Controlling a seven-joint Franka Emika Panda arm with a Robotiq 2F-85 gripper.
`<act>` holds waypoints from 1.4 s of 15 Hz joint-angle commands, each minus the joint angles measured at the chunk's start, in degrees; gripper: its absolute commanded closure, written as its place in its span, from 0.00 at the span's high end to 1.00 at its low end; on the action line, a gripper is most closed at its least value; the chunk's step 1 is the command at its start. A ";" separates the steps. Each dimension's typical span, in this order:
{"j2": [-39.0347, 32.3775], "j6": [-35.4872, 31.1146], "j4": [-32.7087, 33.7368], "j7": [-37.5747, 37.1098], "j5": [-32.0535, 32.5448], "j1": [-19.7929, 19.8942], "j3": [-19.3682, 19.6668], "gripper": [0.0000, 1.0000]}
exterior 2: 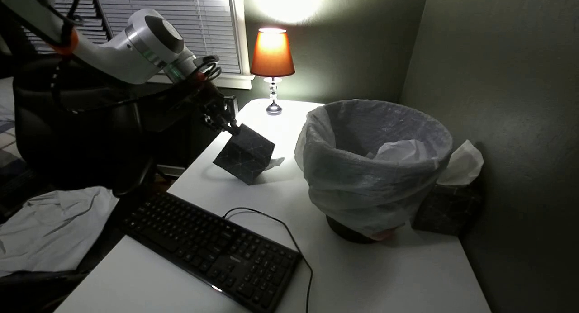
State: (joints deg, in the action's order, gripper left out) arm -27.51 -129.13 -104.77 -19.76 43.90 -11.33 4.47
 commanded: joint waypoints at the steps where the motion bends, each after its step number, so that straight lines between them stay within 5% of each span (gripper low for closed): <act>1: -3.02 0.85 1.21 -1.00 -1.20 0.21 -1.46 0.51; 8: 0.58 -0.38 -1.11 1.80 -6.65 0.96 -3.81 0.99; 16: 13.74 2.52 -0.62 18.54 -28.60 8.46 -4.71 1.00; 21: 14.47 12.03 5.57 31.41 -43.53 15.50 -3.28 1.00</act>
State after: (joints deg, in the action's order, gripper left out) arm -12.33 -122.20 -102.42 4.73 7.35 0.89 0.93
